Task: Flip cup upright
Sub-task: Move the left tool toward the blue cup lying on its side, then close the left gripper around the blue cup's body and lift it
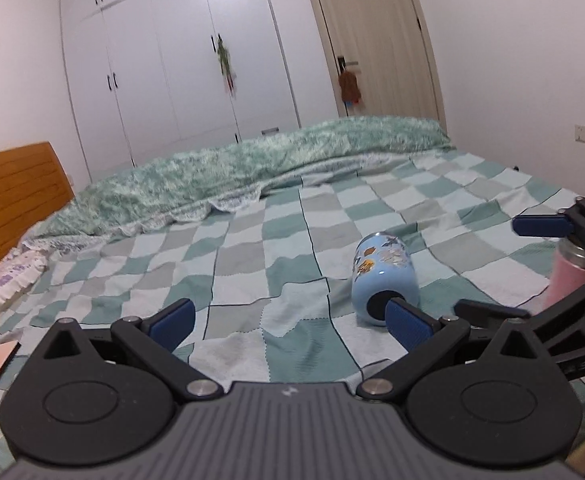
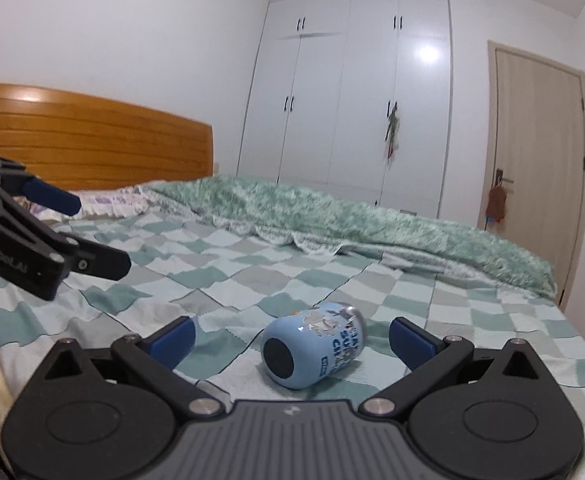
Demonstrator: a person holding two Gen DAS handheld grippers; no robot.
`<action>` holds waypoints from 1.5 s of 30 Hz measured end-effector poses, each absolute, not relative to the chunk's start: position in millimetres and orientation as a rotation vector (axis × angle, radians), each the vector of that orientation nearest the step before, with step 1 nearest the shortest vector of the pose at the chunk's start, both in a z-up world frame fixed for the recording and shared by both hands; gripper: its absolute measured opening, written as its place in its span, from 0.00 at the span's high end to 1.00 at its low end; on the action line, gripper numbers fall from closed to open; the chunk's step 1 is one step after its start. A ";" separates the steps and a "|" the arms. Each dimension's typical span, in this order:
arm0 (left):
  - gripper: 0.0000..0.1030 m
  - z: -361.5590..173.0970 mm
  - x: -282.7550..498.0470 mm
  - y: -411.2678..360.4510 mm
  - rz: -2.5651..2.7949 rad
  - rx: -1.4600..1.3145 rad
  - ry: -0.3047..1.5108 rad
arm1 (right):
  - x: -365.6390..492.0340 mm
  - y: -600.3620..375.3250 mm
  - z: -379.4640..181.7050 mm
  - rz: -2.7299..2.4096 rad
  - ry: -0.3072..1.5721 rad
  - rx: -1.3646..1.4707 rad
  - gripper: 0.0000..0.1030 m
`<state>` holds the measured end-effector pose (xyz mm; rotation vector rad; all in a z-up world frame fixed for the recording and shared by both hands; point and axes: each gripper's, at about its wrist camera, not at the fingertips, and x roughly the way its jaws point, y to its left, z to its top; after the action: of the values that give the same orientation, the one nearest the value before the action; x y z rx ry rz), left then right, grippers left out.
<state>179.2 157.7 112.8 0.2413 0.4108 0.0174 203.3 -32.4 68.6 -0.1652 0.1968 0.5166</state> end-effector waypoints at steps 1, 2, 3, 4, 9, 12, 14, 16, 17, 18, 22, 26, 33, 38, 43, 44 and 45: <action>0.00 112.3 187.9 158.5 0.018 0.247 0.424 | 212.7 -27.3 67.2 0.520 0.207 -0.166 0.00; 0.00 111.7 194.9 159.2 0.020 0.254 0.433 | 219.0 -23.8 65.6 0.520 0.214 -0.165 0.00; 0.00 111.1 202.4 159.9 0.023 0.261 0.441 | 227.2 -20.1 64.4 0.520 0.223 -0.168 0.00; 0.00 110.6 210.5 160.7 0.025 0.268 0.450 | 238.1 -14.5 62.7 0.517 0.233 -0.174 0.00; 0.00 109.7 249.0 163.0 0.027 0.281 0.491 | 279.9 -4.3 52.2 0.498 0.283 -0.148 0.00; 0.00 108.6 272.5 157.4 0.012 0.284 0.514 | 297.3 -10.2 46.4 0.496 0.296 -0.142 0.00; 0.00 106.2 288.3 150.3 -0.006 0.289 0.535 | 310.6 -20.3 43.6 0.490 0.316 -0.142 0.00; 0.00 103.9 305.3 140.3 -0.016 0.295 0.559 | 322.5 -30.9 42.6 0.493 0.333 -0.137 0.00; 0.00 102.9 313.0 135.4 -0.025 0.299 0.573 | 328.8 -36.2 42.2 0.494 0.346 -0.137 0.00; 0.00 101.5 320.2 130.9 -0.034 0.304 0.587 | 335.4 -40.8 42.1 0.498 0.358 -0.138 0.00; 0.00 93.7 351.9 113.2 -0.053 0.317 0.656 | 360.5 -59.0 41.0 0.525 0.384 -0.164 0.00; 0.00 86.5 377.3 101.8 -0.086 0.293 0.727 | 379.7 -73.2 46.2 0.595 0.373 -0.200 0.00; 0.00 74.0 404.2 90.1 -0.120 0.272 0.836 | 411.2 -93.6 30.3 0.664 0.456 -0.194 0.00; 0.00 65.8 417.5 85.1 -0.135 0.257 0.888 | 419.6 -103.4 25.1 0.691 0.482 -0.168 0.00; 0.00 56.6 429.8 78.0 -0.142 0.257 0.931 | 418.3 -105.1 21.6 0.700 0.497 -0.179 0.00; 0.00 54.2 431.7 76.3 -0.143 0.258 0.942 | 417.5 -104.6 21.1 0.691 0.499 -0.189 0.00; 0.00 51.3 433.6 74.4 -0.145 0.263 0.954 | 417.2 -104.5 20.6 0.680 0.502 -0.197 0.00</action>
<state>433.6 74.4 51.3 0.2625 0.9543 -0.1451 417.2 -104.5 20.6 -0.1968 0.5019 0.6802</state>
